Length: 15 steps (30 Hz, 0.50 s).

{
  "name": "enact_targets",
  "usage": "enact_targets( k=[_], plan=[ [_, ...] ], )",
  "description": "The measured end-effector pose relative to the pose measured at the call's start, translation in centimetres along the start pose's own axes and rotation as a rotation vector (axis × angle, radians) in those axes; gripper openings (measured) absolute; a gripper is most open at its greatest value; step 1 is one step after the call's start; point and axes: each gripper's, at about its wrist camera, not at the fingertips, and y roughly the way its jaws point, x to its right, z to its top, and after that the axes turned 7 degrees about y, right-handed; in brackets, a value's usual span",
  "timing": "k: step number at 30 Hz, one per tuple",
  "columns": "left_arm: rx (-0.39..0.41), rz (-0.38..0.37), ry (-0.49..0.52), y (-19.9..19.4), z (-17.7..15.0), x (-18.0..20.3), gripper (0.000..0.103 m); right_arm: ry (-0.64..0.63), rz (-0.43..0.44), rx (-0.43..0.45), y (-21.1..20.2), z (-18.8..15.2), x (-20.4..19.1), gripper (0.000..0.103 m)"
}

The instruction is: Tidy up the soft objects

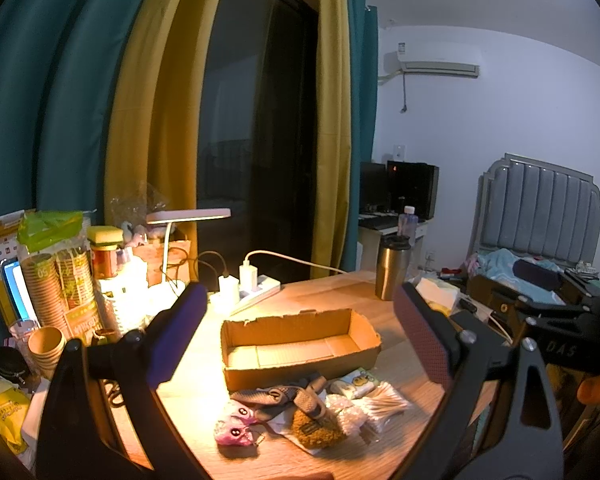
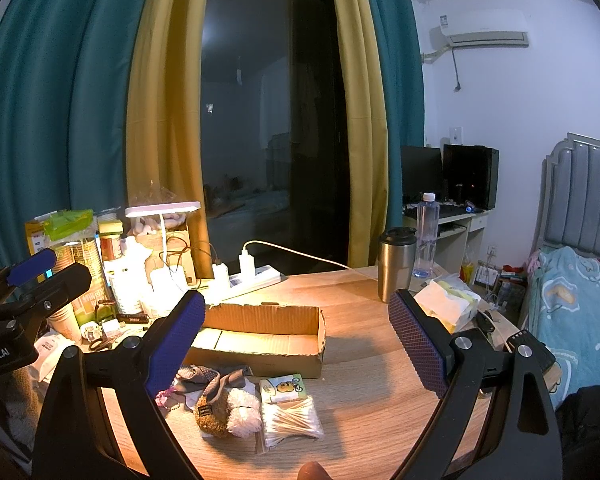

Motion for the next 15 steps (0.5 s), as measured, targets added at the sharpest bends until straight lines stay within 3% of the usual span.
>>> enact_targets(
  k=[15],
  plan=[
    [-0.001, -0.001, 0.000, 0.05, 0.10, 0.04, 0.095, 0.002, 0.001, -0.004, -0.06, -0.08, -0.12, 0.095]
  ],
)
